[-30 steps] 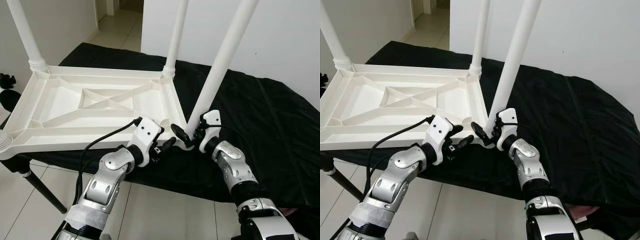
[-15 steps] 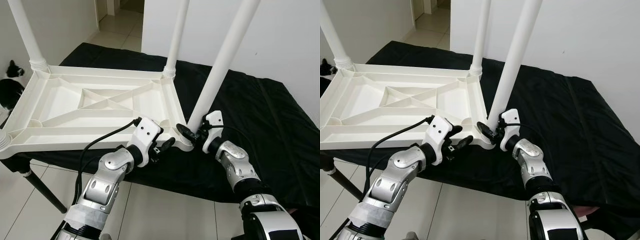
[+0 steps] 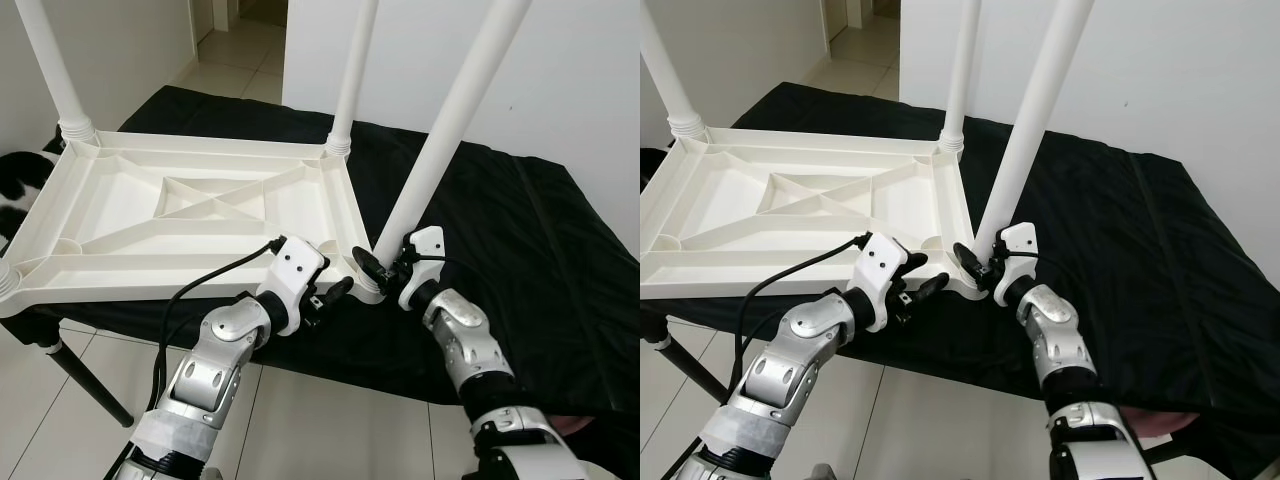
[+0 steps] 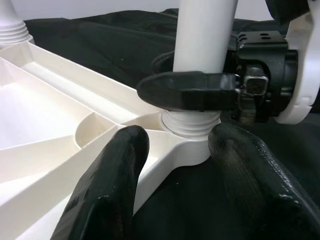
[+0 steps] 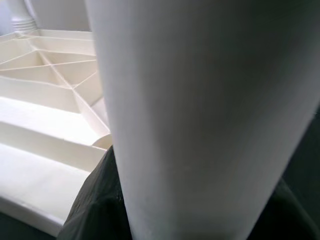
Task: Building children table
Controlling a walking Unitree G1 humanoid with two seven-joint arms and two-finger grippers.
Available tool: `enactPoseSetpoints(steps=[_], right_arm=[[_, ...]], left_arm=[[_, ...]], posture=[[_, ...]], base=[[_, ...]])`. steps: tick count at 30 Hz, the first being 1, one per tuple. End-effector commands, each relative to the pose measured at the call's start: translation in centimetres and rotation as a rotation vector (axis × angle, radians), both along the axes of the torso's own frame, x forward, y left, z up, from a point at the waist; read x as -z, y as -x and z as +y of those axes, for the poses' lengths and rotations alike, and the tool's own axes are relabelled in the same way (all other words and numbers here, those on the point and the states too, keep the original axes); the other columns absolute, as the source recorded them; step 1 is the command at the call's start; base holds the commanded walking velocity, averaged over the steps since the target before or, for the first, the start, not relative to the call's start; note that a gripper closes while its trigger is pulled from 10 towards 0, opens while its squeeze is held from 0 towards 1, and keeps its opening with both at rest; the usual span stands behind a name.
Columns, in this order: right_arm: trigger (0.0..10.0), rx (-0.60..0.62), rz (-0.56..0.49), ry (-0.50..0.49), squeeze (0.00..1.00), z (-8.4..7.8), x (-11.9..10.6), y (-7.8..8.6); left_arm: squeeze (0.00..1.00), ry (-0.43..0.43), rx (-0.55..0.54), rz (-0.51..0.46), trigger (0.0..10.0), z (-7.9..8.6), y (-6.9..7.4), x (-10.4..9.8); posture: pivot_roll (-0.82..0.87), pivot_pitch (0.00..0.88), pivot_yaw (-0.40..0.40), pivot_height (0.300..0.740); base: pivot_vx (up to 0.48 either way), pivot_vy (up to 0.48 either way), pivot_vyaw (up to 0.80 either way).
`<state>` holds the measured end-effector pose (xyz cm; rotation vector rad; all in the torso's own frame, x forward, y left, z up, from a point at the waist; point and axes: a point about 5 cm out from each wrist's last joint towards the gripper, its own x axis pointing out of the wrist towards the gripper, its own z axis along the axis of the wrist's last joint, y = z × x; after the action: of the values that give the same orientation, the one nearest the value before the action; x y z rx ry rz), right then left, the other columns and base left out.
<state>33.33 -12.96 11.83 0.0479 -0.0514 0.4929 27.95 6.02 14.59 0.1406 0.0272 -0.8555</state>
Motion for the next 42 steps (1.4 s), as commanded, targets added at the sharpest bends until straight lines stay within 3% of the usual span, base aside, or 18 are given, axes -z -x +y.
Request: enactPoseSetpoints(steps=[1,3,8,16,22,23,24,25,26,27,35,36,42], right_arm=[[10.0,0.138,0.070,-0.012,0.00,0.3,1.0,0.4],[10.0,0.138,0.070,-0.012,0.00,0.3,1.0,0.4],[10.0,0.316,0.113,-0.065,0.00,1.9,1.5,1.6],[10.0,0.395,0.101,-0.086,0.00,3.1,1.0,2.4],[10.0,0.420,0.094,-0.070,0.00,2.6,0.6,2.3],[10.0,0.420,0.087,-0.070,0.24,2.5,0.6,2.3],[10.0,0.420,0.087,-0.070,0.24,2.5,0.6,2.3],[10.0,0.421,0.079,-0.073,0.78,2.5,0.4,2.3],[10.0,0.421,0.079,-0.073,0.78,2.5,0.4,2.3],[10.0,0.398,0.048,-0.107,1.00,2.5,-0.1,2.4],[10.0,0.266,0.013,-0.137,1.00,1.6,-0.9,2.4],[10.0,0.221,0.019,-0.127,0.00,1.2,-0.8,2.2],[10.0,0.070,0.017,-0.038,0.00,-0.6,-0.7,1.2]], left_arm=[[0.00,0.002,-0.028,0.003,10.0,-0.3,0.2,0.1],[0.00,0.002,-0.028,0.003,10.0,-0.3,0.2,0.1],[0.00,0.006,-0.033,0.011,10.0,-0.3,0.4,0.2],[0.00,0.009,-0.044,0.013,10.0,-0.2,0.5,0.3],[0.00,0.007,-0.047,0.013,10.0,-0.1,0.5,0.3],[0.00,0.007,-0.048,0.010,10.0,-0.1,0.4,0.3],[0.00,0.007,-0.048,0.010,10.0,-0.1,0.4,0.3],[0.00,0.008,-0.051,0.007,10.0,-0.1,0.3,0.2],[0.00,0.008,-0.051,0.007,10.0,-0.1,0.3,0.2],[0.00,0.009,-0.055,0.003,10.0,0.0,0.2,0.1],[0.00,0.007,-0.055,0.001,10.0,0.1,0.2,0.1],[0.00,0.007,-0.056,0.001,10.0,0.1,0.2,0.1],[0.00,0.005,-0.054,-0.002,10.0,0.1,0.0,0.0]], posture=[[-0.01,0.000,-0.089,0.740],[-0.01,0.000,-0.089,0.740],[-0.01,0.000,-0.101,0.740],[0.00,0.000,-0.106,0.740],[0.00,0.000,-0.107,0.740],[0.00,0.000,-0.108,0.740],[0.00,0.000,-0.108,0.740],[0.00,0.000,-0.108,0.740],[0.00,0.000,-0.108,0.740],[0.00,0.000,-0.108,0.740],[0.00,0.000,-0.106,0.740],[0.00,0.000,-0.106,0.740],[0.00,0.000,-0.099,0.740]], base=[[0.000,0.000,0.00],[0.000,0.000,0.00],[0.000,0.000,0.00],[0.000,0.000,0.00],[0.000,0.000,0.00],[0.000,0.000,0.00],[0.000,0.000,0.00],[0.000,0.000,0.00],[0.000,0.000,0.00],[0.000,0.000,0.00],[0.000,0.000,0.00],[0.000,0.000,0.00],[0.000,0.000,0.00]])
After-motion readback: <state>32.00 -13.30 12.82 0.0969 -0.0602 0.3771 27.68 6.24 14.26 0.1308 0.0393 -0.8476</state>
